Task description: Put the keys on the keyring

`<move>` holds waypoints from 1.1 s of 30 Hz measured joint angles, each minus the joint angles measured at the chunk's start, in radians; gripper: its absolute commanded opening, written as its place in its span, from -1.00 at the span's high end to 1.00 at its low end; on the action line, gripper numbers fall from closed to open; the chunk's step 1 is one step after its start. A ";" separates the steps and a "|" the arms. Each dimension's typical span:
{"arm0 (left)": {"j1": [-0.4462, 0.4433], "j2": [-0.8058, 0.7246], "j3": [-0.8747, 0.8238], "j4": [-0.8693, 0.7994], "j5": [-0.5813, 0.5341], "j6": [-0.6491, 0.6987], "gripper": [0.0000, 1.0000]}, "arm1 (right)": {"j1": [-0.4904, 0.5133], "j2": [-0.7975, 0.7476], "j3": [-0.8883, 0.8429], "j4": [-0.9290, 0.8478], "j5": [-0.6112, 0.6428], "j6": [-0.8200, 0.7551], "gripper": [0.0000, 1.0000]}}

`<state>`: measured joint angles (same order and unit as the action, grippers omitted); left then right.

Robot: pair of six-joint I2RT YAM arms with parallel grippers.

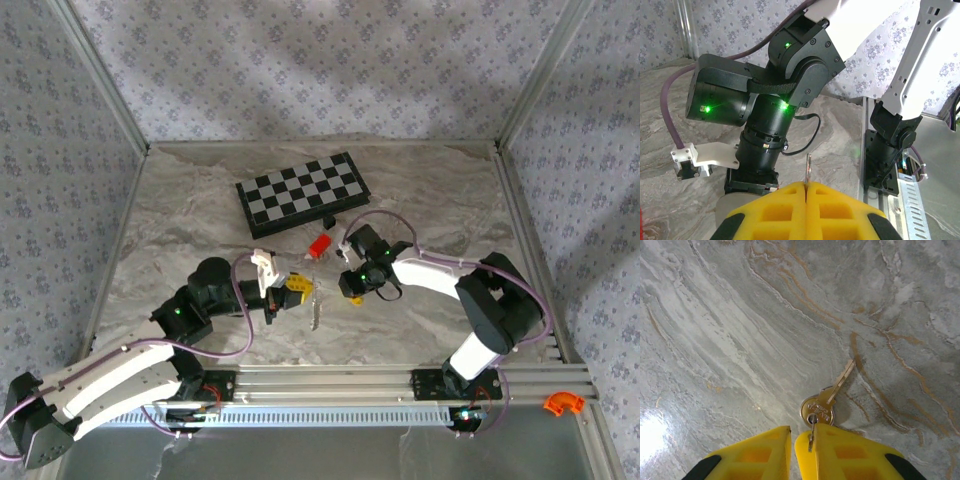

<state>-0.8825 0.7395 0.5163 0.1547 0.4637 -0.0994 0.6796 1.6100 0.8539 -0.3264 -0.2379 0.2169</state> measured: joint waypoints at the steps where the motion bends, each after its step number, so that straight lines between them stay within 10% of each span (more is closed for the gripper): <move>1: 0.000 0.000 0.000 0.000 0.000 0.000 1.00 | 0.000 0.003 0.002 0.000 0.000 0.000 0.65; 22: 0.002 -0.022 -0.002 0.004 0.000 -0.008 1.00 | 0.001 -0.031 0.005 -0.018 0.015 -0.016 1.00; 33: 0.004 -0.026 -0.002 0.003 0.019 -0.007 1.00 | 0.061 -0.518 -0.162 0.096 -0.033 -0.142 1.00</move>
<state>-0.8787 0.7139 0.5148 0.1577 0.4831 -0.1066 0.7403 1.0920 0.6922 -0.2302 -0.2710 0.0746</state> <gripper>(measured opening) 0.045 0.051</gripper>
